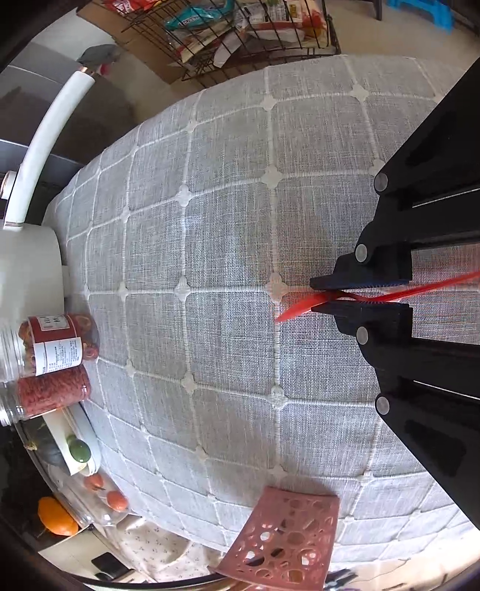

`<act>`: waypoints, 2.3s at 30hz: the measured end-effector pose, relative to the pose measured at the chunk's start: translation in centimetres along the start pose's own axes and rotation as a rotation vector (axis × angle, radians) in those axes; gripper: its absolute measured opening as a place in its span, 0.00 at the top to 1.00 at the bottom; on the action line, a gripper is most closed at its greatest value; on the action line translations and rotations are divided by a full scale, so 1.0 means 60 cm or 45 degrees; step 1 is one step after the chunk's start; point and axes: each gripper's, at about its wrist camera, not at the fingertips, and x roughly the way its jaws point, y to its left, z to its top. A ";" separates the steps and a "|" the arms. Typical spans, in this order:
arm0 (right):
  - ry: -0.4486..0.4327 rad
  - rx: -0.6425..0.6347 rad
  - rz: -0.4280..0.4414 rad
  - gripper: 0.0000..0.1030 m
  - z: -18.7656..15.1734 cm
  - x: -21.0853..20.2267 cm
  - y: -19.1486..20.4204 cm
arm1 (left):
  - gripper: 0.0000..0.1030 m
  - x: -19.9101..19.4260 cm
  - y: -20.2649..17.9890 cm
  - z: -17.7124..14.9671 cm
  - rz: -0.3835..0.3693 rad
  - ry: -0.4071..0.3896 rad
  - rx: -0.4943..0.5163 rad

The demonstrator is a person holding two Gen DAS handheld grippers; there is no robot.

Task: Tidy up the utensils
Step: 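Grasp the red spoon with the right gripper while the left holds the wrapped chopsticks, then lower the wrapped chopsticks into the pink basket with the left gripper while the right lifts the red spoon, then insert the red spoon into the pink basket and open the right gripper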

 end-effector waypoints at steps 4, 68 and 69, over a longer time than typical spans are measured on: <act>-0.062 0.029 0.044 0.95 -0.002 -0.032 -0.010 | 0.90 -0.006 0.013 0.017 0.073 -0.175 -0.088; -0.622 0.082 0.451 0.95 -0.039 -0.280 -0.022 | 0.25 0.019 -0.047 -0.059 0.215 0.183 0.181; -0.635 0.082 0.456 0.95 -0.041 -0.283 -0.017 | 0.24 0.018 -0.045 -0.066 0.204 0.220 0.200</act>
